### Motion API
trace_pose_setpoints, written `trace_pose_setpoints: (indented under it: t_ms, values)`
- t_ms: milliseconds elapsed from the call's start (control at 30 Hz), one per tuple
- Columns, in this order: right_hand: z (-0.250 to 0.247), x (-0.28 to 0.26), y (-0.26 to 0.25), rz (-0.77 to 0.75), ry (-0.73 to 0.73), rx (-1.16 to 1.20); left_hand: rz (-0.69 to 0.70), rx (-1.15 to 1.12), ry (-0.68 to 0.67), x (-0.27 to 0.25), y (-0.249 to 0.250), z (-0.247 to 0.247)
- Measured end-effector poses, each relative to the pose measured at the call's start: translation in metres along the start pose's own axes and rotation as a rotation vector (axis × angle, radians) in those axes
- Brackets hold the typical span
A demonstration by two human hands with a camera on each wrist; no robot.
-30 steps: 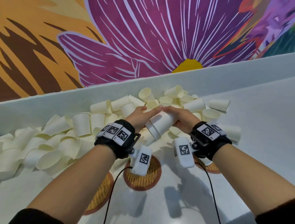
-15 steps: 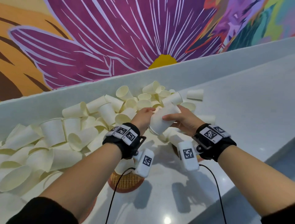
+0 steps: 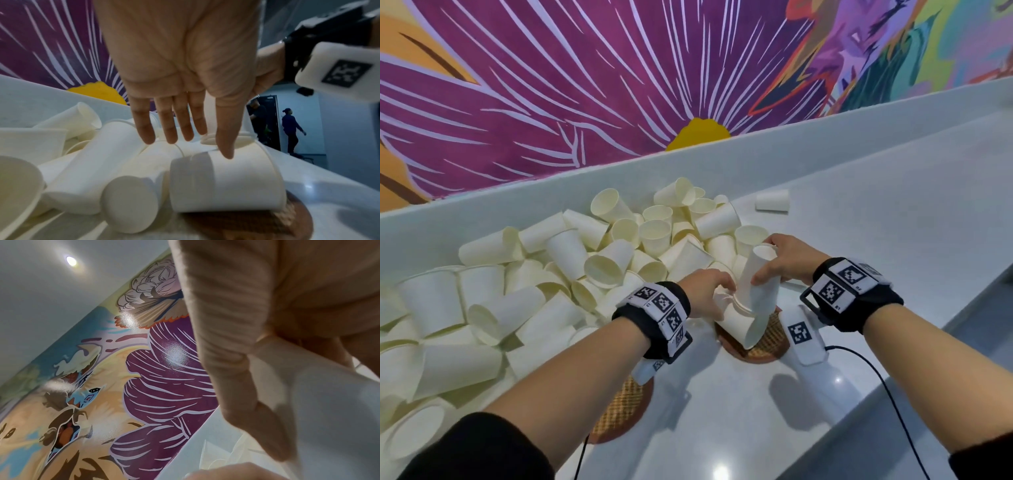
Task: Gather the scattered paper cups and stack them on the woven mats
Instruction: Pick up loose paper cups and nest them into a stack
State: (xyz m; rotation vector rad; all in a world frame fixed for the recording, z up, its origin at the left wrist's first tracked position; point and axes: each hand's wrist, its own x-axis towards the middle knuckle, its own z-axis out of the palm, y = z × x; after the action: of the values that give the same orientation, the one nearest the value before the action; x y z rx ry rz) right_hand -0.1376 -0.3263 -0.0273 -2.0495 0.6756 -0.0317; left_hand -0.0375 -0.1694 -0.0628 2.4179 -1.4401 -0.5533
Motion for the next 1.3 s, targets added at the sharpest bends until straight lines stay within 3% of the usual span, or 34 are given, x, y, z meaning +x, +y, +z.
trace_pose_setpoints:
  t_ms: [200,533,800,933,1300]
  values:
    - [-0.012,0.011,0.003,0.014,-0.116,-0.101,0.001,0.204,-0.124,0.008,0.007,0.023]
    - [-0.015,0.030,0.006,0.013,-0.218,-0.065,-0.233,0.245,-0.205,0.001,-0.023,0.022]
    - [0.016,0.038,-0.006,-0.083,-0.298,-0.198,-0.416,-0.093,-0.128,-0.010,-0.046,-0.009]
    - [0.037,0.042,-0.008,-0.165,-0.308,-0.371,-0.484,-0.191,-0.116,-0.017,-0.056,-0.021]
    - [0.057,0.042,-0.013,-0.255,-0.435,-0.652,-0.453,-0.603,0.142,-0.046,-0.068,-0.072]
